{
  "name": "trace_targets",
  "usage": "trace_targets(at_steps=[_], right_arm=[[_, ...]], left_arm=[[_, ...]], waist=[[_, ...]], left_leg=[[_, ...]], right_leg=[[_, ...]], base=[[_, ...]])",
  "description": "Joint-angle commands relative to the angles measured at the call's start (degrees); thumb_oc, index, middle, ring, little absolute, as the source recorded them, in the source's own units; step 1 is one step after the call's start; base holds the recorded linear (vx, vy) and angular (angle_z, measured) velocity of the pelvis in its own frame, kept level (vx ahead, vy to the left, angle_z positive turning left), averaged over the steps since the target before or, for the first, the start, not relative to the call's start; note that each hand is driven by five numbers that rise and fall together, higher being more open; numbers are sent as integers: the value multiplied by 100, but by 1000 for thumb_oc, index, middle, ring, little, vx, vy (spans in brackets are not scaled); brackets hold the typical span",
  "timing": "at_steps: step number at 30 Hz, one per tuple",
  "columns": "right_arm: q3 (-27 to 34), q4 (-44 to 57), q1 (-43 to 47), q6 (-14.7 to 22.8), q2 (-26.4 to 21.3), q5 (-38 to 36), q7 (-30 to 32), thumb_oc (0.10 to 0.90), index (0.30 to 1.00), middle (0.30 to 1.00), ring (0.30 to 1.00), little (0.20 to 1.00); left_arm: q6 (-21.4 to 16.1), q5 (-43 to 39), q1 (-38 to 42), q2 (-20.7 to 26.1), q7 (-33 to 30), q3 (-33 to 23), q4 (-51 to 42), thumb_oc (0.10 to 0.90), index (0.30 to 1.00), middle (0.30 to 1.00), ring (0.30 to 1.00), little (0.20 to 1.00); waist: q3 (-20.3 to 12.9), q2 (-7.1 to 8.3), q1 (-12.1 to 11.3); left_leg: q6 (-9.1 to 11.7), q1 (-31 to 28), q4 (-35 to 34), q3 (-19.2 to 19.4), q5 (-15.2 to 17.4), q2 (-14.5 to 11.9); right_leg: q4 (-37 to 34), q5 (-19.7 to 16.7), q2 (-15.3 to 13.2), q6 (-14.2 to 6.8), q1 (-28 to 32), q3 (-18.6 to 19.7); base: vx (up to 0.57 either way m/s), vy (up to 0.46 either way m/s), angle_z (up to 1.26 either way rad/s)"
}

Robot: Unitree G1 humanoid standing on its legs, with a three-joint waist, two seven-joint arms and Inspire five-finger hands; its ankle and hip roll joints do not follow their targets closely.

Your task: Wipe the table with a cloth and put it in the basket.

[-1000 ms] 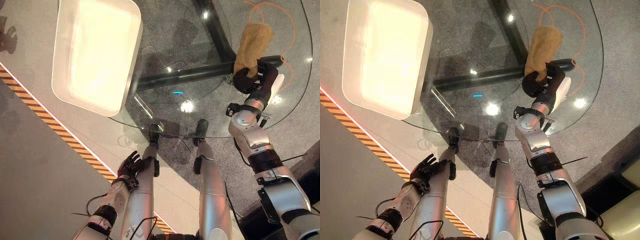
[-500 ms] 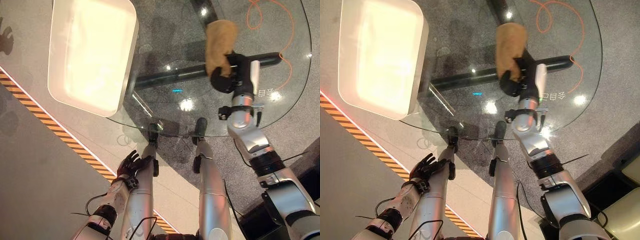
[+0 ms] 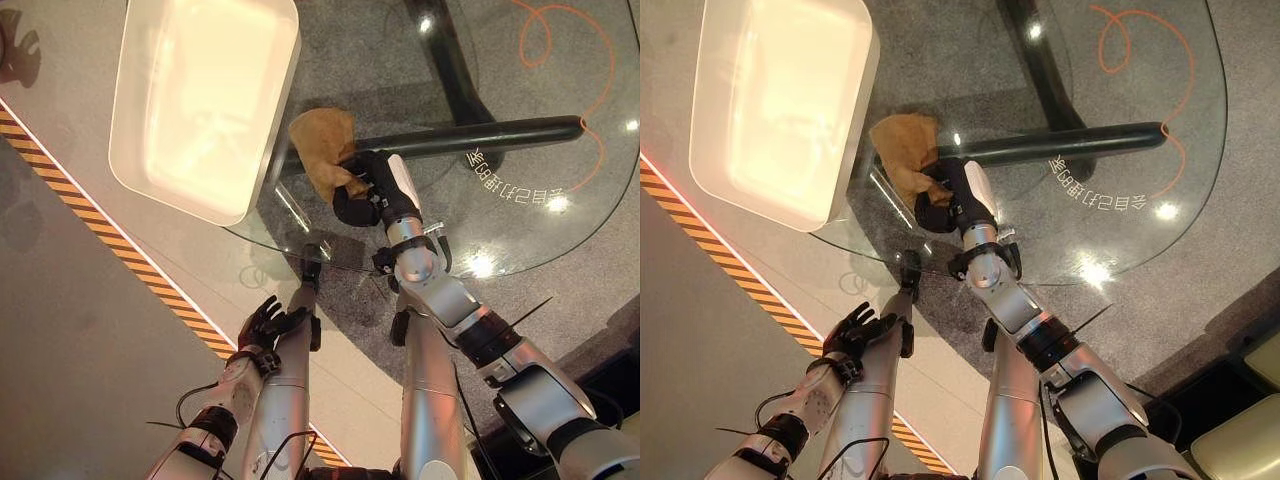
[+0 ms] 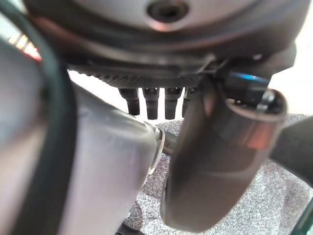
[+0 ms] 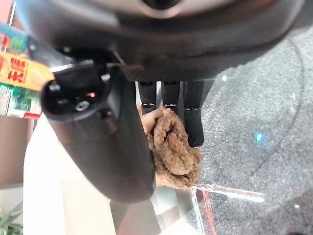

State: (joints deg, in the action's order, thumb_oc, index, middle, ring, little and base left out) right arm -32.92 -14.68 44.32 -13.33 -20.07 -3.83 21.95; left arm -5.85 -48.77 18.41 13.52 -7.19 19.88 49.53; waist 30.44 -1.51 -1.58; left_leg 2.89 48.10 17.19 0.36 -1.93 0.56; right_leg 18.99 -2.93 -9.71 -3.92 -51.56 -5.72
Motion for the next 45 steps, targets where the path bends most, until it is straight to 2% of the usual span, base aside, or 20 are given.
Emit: trace_targets(at_steps=[1,7,13,17,32,38,45], right_arm=[[-597,656,97,226,150,200,-372,100,300,300,300,200],[-778,633,100,278,117,-76,-665,100,300,300,300,200],[-898,891,112,356,21,-289,-1228,100,300,300,300,200],[-932,1068,136,345,-64,-326,-1314,100,300,300,300,200],[-410,1066,48,535,-194,-327,-311,100,300,300,300,200],[-63,1004,67,265,-364,240,262,100,300,300,300,200],[639,703,95,112,-801,335,945,100,300,300,300,200]], left_arm=[[50,-108,-353,-479,-31,434,-29,800,900,900,900,900],[59,-125,-336,-462,-42,463,-19,800,900,900,900,900],[112,-131,-310,-367,-26,454,-25,800,900,900,900,900],[166,-146,-308,-309,-48,453,-99,800,900,900,900,900],[146,-184,-360,-284,-49,415,-60,800,900,900,900,900],[92,-185,-396,-309,-84,380,-62,800,900,900,900,900],[-27,-129,-557,-295,-30,251,-56,800,900,900,900,900]], waist=[[-65,-265,0],[-65,-265,-15],[-65,-229,-14],[-65,-213,-9],[-65,-201,41],[-65,-178,60],[-65,-108,104]], left_leg=[[-238,374,386,395,109,373],[-238,364,379,402,102,370],[-238,350,390,411,93,360],[-231,361,400,433,90,343],[-254,364,412,476,113,303],[-266,322,390,482,131,296],[-287,284,393,504,177,262]], right_leg=[[-148,-213,342,-7,-140,-86],[-158,-218,329,-14,-131,-104],[-138,-227,330,-34,-125,-122],[-133,-232,331,-47,-138,-127],[-87,-240,360,-59,-177,-80],[-81,-241,375,-73,-149,-66],[-84,-246,426,-78,-113,-41]], base=[[0,0,0],[0,2,2],[1,-5,1],[0,0,0],[0,0,0],[0,0,0],[0,0,0]])
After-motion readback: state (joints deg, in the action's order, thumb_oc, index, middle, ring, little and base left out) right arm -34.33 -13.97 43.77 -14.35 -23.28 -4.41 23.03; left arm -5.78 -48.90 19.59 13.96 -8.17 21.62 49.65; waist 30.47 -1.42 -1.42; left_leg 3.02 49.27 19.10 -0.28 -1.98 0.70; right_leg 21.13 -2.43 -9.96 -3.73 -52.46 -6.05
